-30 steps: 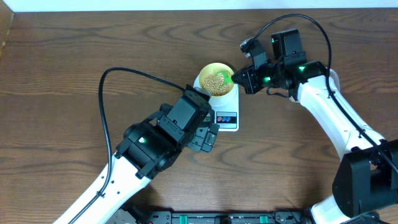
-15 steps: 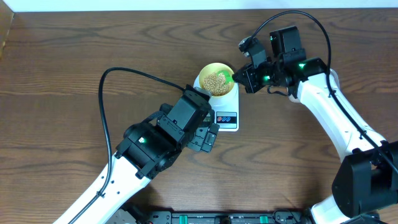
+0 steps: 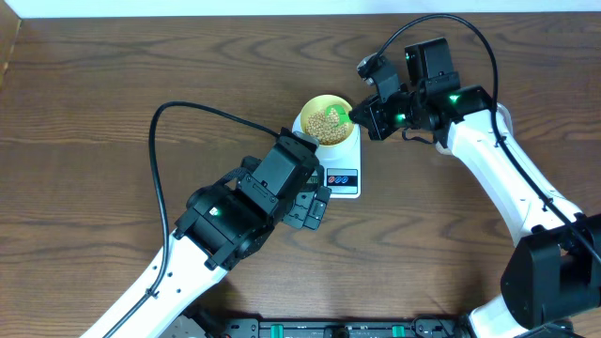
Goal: Scoop item into bowl and weigh 50g on scale
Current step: 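Tilt the green scoop with the right gripper to pour beans into bowl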
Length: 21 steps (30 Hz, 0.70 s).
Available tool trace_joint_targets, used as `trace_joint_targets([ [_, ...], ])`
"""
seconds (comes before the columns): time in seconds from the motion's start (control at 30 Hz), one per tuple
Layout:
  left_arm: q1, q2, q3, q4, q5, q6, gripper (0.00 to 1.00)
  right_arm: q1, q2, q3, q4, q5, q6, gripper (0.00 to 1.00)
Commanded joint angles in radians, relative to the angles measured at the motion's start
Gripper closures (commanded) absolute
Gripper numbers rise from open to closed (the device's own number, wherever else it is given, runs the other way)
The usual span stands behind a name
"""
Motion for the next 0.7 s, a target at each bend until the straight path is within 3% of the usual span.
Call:
trace_joint_targets([
  [0.0, 0.003, 0.002, 0.011, -0.003, -0.010, 0.013, 0.00, 0.014, 0.006, 0.030, -0.004, -0.002, -0.015, 0.99],
  [0.67, 0.003, 0.002, 0.011, -0.003, -0.010, 0.013, 0.00, 0.016, 0.006, 0.031, -0.011, 0.012, -0.008, 0.99],
])
